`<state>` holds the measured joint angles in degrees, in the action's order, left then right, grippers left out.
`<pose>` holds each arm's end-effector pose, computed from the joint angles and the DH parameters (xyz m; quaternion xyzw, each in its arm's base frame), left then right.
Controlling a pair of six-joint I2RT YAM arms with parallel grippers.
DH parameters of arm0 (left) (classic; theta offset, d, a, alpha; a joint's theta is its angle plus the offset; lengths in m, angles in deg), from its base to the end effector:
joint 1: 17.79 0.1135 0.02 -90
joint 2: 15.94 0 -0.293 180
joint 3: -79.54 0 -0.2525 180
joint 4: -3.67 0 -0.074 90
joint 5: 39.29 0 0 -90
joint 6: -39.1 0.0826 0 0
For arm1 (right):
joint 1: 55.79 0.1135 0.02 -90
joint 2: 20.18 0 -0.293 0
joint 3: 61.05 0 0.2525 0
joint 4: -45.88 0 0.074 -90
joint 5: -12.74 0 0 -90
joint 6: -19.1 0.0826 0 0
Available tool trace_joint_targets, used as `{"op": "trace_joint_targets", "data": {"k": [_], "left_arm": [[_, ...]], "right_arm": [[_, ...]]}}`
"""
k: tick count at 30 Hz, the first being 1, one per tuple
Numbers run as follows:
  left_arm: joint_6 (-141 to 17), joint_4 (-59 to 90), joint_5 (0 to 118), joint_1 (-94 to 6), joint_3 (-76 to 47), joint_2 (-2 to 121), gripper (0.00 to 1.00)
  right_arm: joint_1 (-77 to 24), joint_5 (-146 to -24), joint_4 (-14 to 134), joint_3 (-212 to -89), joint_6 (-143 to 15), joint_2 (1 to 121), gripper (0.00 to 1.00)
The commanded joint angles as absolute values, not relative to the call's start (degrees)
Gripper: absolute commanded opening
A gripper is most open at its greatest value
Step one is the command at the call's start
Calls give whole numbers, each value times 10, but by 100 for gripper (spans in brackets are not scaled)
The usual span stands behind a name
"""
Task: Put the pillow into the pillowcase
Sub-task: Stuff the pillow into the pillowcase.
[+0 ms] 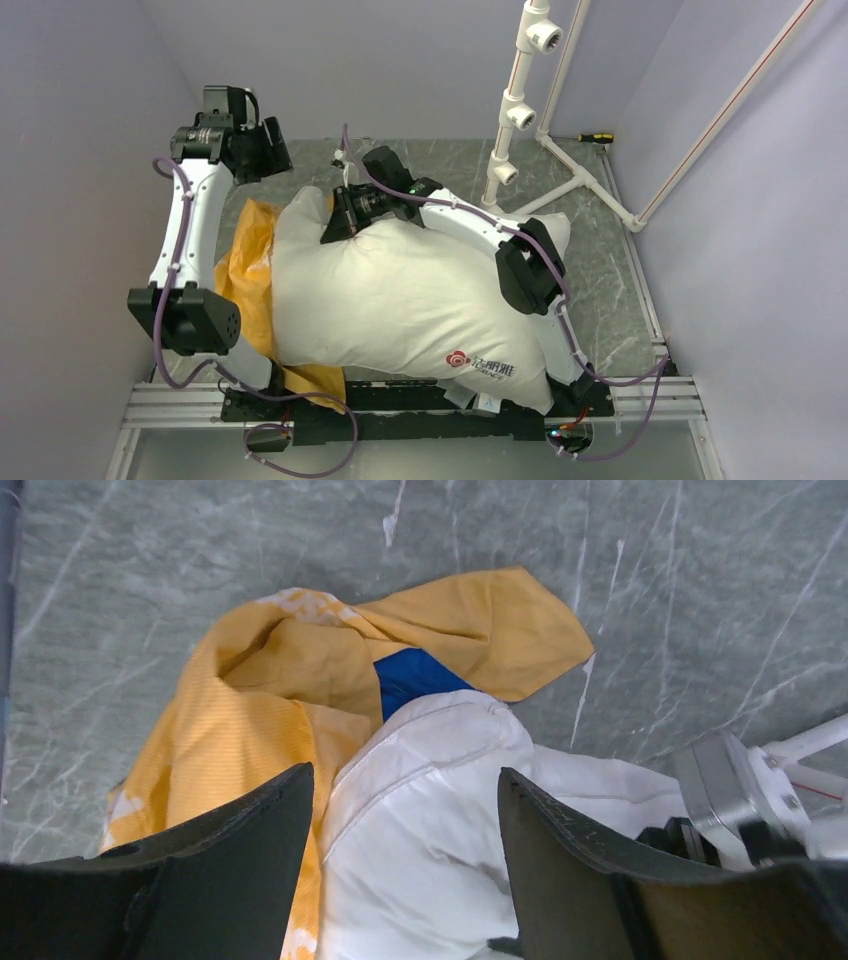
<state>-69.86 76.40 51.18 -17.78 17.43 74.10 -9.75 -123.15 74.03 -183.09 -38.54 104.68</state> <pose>0.3544 -0.0006 0.4140 -0.1506 0.9111 -0.0669 0.3778 0.3408 0.4388 0.2738 -0.2861 0.7728 0.5496 0.1372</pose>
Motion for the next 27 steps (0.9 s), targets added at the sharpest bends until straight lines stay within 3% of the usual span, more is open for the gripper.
{"op": "trace_joint_targets", "data": {"k": [1, 10, 16, 23, 25, 27], "left_arm": [[-699, 827, 521, -179, 208, 765, 71], [-750, 898, 459, -179, 122, 693, 61], [-779, 860, 465, -156, 17, 653, 53], [-764, 760, 506, -136, -48, 674, 51], [-763, 748, 510, -132, -53, 694, 46], [-760, 749, 509, -128, -48, 713, 35]], "right_arm": [[-88, -1287, 805, -1818, -386, 1032, 0], [-94, -1267, 801, -1816, -373, 1031, 0], [-95, -1278, 782, -1804, -357, 1032, 0], [-95, -1287, 786, -1802, -360, 1031, 0], [-95, -1290, 787, -1803, -361, 1032, 0], [-95, -1291, 791, -1806, -364, 1032, 0]]}}
